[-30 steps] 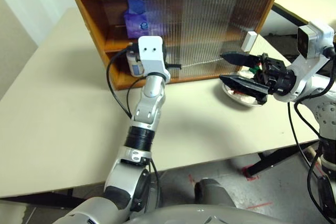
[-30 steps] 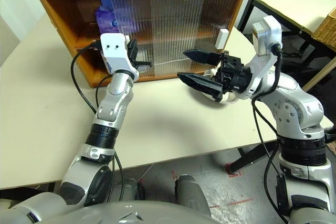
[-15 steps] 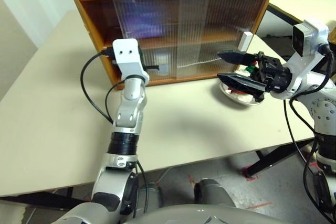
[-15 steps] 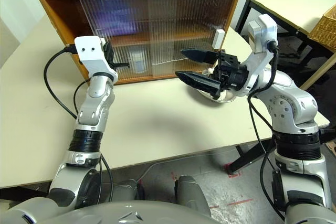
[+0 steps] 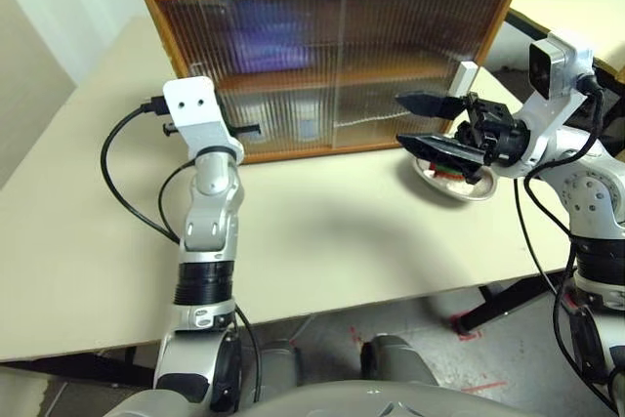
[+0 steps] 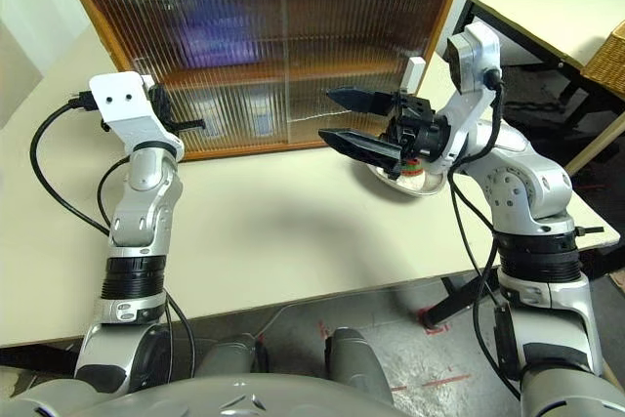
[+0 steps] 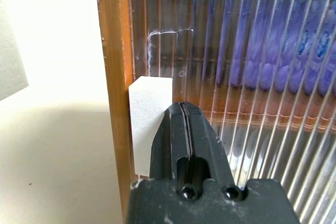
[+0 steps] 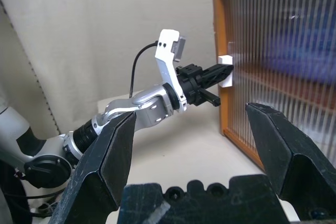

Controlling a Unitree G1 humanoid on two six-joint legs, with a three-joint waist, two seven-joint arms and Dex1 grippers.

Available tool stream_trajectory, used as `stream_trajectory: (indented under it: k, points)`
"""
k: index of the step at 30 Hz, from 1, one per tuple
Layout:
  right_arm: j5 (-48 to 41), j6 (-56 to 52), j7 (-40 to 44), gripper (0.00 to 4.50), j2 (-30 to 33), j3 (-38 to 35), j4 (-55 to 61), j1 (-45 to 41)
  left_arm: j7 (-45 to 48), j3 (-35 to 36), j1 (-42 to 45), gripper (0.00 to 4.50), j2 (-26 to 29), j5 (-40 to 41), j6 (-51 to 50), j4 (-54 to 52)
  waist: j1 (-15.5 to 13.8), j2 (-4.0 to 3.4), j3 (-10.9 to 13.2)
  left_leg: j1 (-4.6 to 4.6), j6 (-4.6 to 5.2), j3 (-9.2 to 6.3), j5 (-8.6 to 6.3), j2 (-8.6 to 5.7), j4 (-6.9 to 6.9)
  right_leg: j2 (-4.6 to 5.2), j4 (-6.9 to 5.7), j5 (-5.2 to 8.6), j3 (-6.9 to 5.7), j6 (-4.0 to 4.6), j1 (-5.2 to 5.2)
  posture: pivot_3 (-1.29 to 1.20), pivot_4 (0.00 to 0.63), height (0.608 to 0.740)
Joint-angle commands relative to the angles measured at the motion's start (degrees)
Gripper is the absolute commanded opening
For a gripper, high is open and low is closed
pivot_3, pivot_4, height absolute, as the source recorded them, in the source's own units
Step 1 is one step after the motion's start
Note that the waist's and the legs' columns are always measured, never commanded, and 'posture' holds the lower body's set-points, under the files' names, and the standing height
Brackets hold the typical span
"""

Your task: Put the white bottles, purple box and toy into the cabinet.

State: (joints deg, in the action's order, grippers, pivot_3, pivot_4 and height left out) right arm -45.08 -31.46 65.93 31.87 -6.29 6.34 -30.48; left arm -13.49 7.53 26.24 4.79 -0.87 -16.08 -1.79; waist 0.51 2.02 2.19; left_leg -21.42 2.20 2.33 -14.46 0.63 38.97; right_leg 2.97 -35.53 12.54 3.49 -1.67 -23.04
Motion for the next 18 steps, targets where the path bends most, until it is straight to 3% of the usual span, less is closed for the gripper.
stream_trajectory:
  k: [1, 5, 14, 18]
  points:
    - [0.6, 0.8, 0.8, 4.5, -0.1, 0.5, -0.9, -0.6, -1.0, 1.4, -1.1, 0.03, 1.1, -1.5, -1.2, -1.0, 0.0, 0.0, 0.0, 0.0, -0.01, 0.0, 0.0, 0.01, -0.01, -0.02, 0.0, 0.01, 0.0, 0.01, -0.02, 0.1, 0.0, 0.74]
    - [0.9, 1.0, 1.1, 4.5, -0.4, 0.7, -1.2, -0.8, 1.3, 0.5, -1.1, 0.03, 1.2, -0.3, -0.5, -1.3, 0.0, 0.0, 0.0, -0.05, -0.02, 0.01, -0.01, 0.05, -0.09, -0.08, -0.04, 0.01, 0.05, 0.07, -0.15, 0.09, 0.0, 0.74]
    - [1.5, 1.4, 0.7, 4.5, -0.8, 0.1, -0.9, -0.7, 24.1, -8.9, -2.5, 0.03, -2.1, 13.0, 0.8, -6.7, -1.6, 0.01, 0.0, -0.2, -0.02, 0.14, -0.01, 0.05, -0.09, -0.04, 0.04, 0.1, 0.03, 0.16, -0.2, 0.06, 0.0, 0.74]
    - [1.4, 1.4, 0.2, 4.5, -0.5, -0.6, -0.3, 0.0, 32.5, -11.2, 0.1, 0.97, -0.6, 15.1, 3.9, -4.9, -1.4, 0.01, 0.0, -0.32, 0.0, 0.15, 0.0, 0.05, -0.08, -0.05, 0.06, 0.14, 0.04, 0.18, -0.3, 0.05, 0.0, 0.74]
